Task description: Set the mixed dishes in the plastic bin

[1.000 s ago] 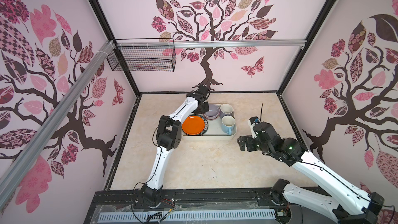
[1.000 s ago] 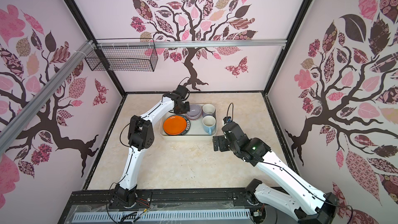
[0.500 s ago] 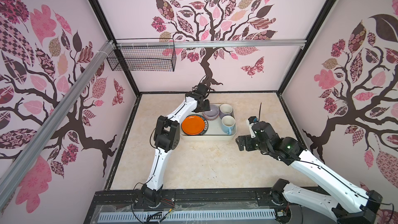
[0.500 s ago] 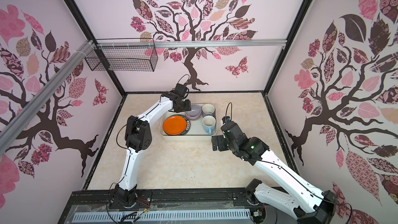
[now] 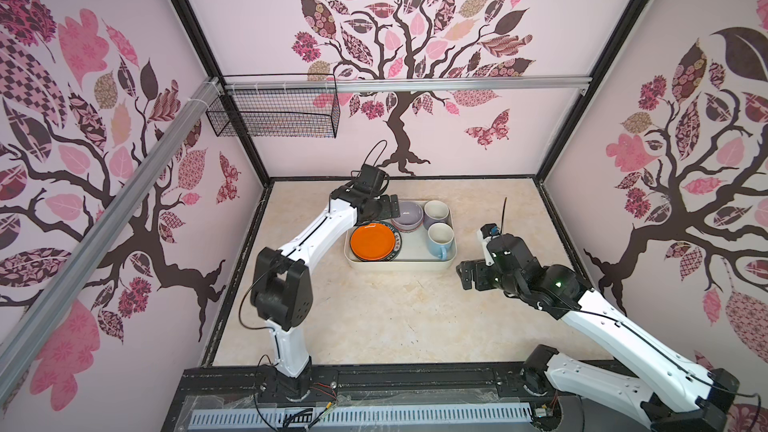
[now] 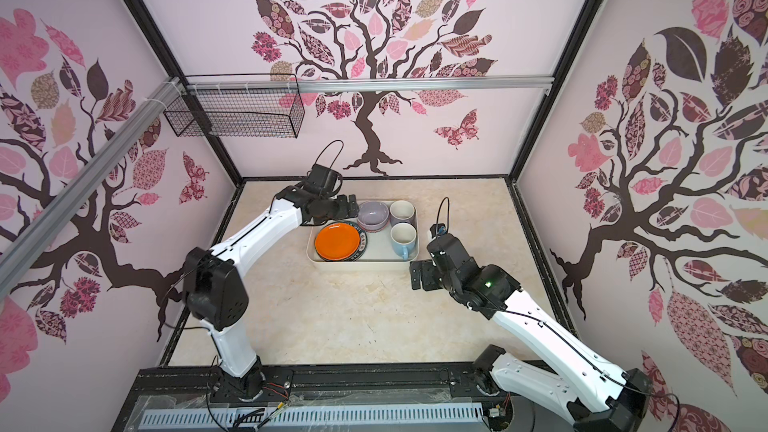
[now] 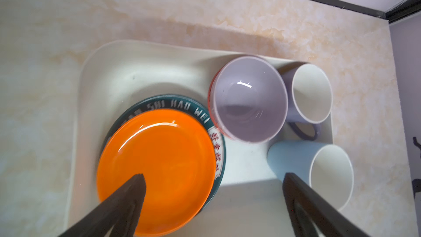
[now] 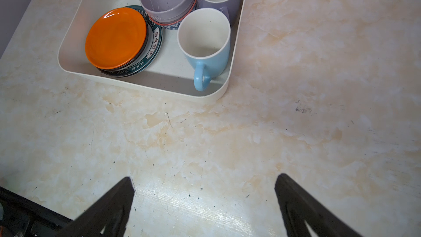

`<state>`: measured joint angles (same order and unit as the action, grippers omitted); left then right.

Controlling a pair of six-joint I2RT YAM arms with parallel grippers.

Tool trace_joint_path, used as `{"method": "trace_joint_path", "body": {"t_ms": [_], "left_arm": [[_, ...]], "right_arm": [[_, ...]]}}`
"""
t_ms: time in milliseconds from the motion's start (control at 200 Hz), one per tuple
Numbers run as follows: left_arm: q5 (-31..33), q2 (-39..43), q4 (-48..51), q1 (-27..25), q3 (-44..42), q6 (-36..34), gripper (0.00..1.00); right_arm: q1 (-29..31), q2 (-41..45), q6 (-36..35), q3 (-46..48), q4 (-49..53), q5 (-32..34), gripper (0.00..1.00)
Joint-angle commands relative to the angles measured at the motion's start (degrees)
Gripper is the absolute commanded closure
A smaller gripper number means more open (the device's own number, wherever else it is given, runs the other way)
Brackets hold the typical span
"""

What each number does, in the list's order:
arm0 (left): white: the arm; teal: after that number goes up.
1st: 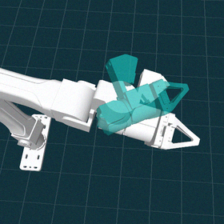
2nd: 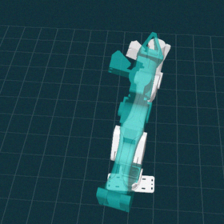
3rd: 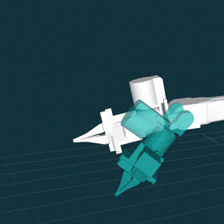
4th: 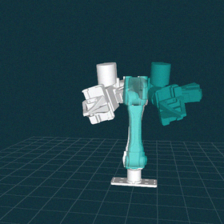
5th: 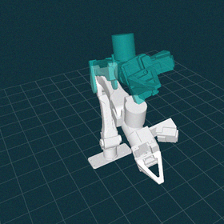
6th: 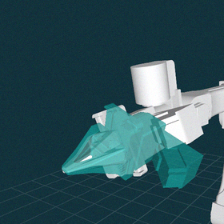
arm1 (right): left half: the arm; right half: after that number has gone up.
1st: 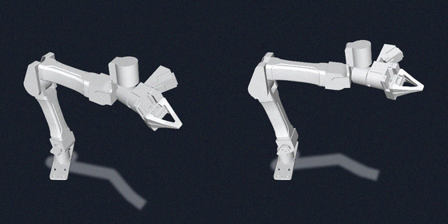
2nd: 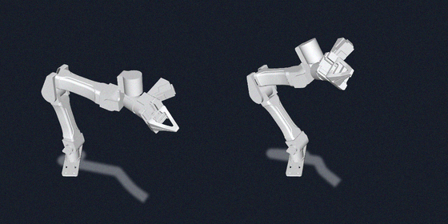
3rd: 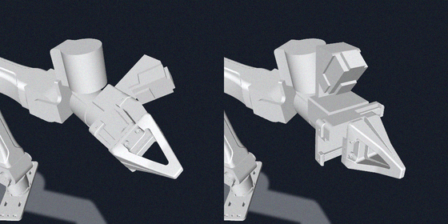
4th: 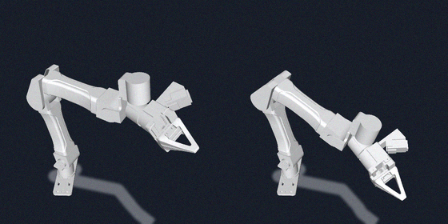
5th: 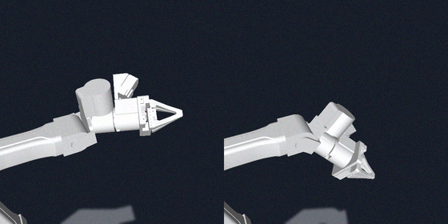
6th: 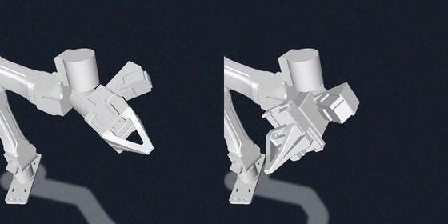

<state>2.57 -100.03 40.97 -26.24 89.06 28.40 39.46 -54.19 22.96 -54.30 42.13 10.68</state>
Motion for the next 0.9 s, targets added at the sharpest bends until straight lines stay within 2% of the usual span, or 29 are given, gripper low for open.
{"method": "trace_joint_path", "body": {"t_ms": [0,165,300,380,515,625,740,820,895], "left_arm": [[6.9,9.4,-4.1,-0.7,-12.7,-1.0,0.02],[17.4,27.0,-10.2,-5.5,-33.9,-0.7,0.02],[18.2,38.5,-8.3,-6.2,-43.7,2.3,0.02],[22.7,43.9,-7.8,-6.4,-48.7,4.0,0.02],[29.6,50.7,-11.7,-6.5,-56.2,5.0,0.02],[30.8,53.9,-18.8,-6.6,-61.2,2.8,0.02],[30.6,55.0,-19.5,-6.6,-62.4,2.6,0.02],[31.7,54.8,-19.1,-6.6,-62.9,3.1,0.02],[32.3,54.3,-18.9,-6.6,-63.3,3.0,0.02]], "right_arm": [[-0.3,0.8,-0.3,0.8,-0.9,0.0,0.0],[-0.5,0.3,0.4,3.1,-0.6,1.1,0.0],[-0.8,-0.4,1.7,5.9,-1.6,2.6,0.0],[-1.0,-0.9,3.5,8.5,-3.4,5.2,0.0],[-2.6,-2.7,7.0,12.3,-8.1,8.6,0.0],[-3.9,-3.8,6.9,15.0,-13.6,8.8,0.0],[-3.9,-5.9,7.4,14.6,-16.7,12.3,0.0],[-4.0,-8.6,7.6,12.0,-17.5,12.7,0.09],[-4.0,-11.5,7.1,9.1,-18.7,12.6,0.31]]}}
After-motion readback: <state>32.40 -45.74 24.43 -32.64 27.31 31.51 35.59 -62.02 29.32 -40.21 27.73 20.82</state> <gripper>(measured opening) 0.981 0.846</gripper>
